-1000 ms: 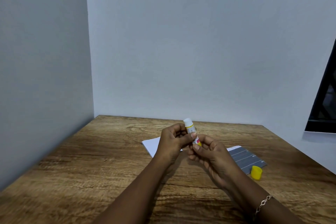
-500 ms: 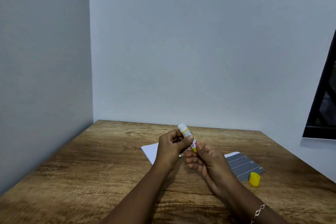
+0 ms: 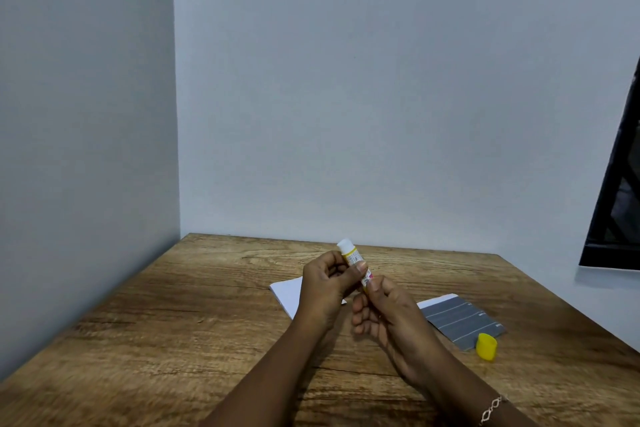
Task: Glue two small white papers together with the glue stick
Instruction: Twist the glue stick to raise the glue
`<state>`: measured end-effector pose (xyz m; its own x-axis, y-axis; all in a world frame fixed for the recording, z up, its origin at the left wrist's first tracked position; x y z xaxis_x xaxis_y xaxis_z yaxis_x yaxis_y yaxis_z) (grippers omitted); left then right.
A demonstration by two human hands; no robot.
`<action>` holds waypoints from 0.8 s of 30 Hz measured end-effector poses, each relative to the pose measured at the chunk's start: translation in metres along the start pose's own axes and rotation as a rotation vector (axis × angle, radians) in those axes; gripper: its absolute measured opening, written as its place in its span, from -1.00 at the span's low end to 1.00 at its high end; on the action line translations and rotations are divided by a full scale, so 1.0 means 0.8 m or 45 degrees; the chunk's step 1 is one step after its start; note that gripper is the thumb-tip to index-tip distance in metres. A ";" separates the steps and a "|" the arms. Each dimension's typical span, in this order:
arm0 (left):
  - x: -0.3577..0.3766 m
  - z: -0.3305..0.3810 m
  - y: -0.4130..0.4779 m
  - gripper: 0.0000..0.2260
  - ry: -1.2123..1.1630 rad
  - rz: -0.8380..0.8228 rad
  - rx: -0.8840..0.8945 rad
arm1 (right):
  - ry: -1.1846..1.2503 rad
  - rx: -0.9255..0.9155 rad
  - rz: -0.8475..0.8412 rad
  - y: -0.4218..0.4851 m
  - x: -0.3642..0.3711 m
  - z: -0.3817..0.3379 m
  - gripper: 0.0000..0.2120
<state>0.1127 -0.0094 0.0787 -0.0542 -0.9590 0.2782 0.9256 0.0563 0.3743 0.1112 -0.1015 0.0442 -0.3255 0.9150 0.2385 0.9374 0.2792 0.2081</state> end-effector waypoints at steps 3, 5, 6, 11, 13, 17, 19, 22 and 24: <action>0.007 0.001 -0.002 -0.97 -0.037 -0.052 -0.021 | 0.038 0.104 0.033 -0.001 -0.003 0.008 -0.58; 0.008 0.000 -0.003 -0.96 -0.039 -0.062 -0.027 | 0.052 0.134 0.039 -0.002 -0.004 0.009 -0.54; 0.007 0.000 -0.002 -0.96 -0.034 -0.052 -0.026 | 0.045 0.124 0.040 -0.002 -0.005 0.007 -0.56; -0.005 -0.001 0.000 -0.96 0.003 0.033 -0.012 | -0.008 0.025 -0.036 0.000 -0.001 0.001 -0.73; -0.004 0.000 -0.001 -0.94 0.005 0.017 -0.018 | -0.005 0.029 -0.048 -0.001 0.001 0.002 -0.74; 0.007 0.002 -0.004 -0.93 0.011 -0.075 -0.033 | 0.006 0.123 0.002 -0.002 -0.004 0.011 -0.59; 0.007 0.004 -0.005 -0.93 0.015 -0.073 -0.031 | -0.005 0.120 -0.001 -0.002 -0.004 0.010 -0.58; 0.000 0.010 -0.004 -0.91 0.042 -0.018 0.001 | -0.100 -0.005 -0.045 -0.003 -0.001 -0.002 -0.71; -0.004 0.011 -0.005 -0.89 0.061 0.009 0.005 | -0.216 -0.086 -0.081 -0.004 0.002 -0.008 -0.76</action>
<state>0.1058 -0.0041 0.0841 -0.0293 -0.9708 0.2381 0.9243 0.0644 0.3763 0.1072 -0.1029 0.0502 -0.3532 0.9336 0.0608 0.9031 0.3233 0.2825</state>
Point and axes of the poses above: each hand's wrist, its own y-axis towards the middle knuckle, its own x-axis out of the palm, z = x × y, the point moved 9 cm from there along y, towards the middle knuckle
